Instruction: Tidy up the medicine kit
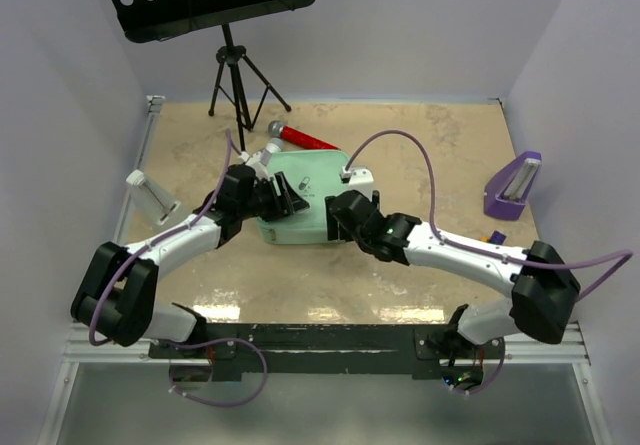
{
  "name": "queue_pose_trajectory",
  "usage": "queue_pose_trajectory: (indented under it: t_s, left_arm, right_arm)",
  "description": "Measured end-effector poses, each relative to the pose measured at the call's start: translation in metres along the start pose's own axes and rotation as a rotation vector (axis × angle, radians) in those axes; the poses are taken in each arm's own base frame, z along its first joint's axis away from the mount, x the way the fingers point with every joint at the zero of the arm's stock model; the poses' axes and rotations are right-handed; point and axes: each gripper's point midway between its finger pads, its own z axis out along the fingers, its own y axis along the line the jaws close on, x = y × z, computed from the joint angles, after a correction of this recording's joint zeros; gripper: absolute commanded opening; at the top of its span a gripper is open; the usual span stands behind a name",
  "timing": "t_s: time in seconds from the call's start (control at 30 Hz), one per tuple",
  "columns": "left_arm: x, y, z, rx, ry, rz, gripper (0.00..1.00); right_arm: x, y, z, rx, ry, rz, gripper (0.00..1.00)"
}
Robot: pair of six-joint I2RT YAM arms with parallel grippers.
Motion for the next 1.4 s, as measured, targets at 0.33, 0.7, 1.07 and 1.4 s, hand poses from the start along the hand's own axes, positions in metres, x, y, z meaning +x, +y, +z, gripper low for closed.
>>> queue_pose_trajectory:
  t_s: [0.33, 0.7, 1.07, 1.4]
  left_arm:
    - [0.001, 0.002, 0.000, 0.003, -0.007, 0.004, 0.63]
    - [0.001, 0.002, 0.000, 0.002, -0.006, 0.017, 0.62]
    - [0.001, 0.002, -0.001, 0.001, -0.006, 0.018, 0.62]
    - [0.002, 0.002, -0.002, -0.002, -0.004, 0.018, 0.62]
  right_arm:
    - [0.011, -0.005, 0.028, 0.124, 0.027, 0.000, 0.56]
    - [0.019, -0.040, -0.012, 0.130, 0.010, 0.110, 0.59]
    - [0.024, -0.014, -0.013, 0.014, 0.038, 0.004, 0.63]
    - [0.042, -0.008, 0.015, 0.029, 0.077, -0.103, 0.59]
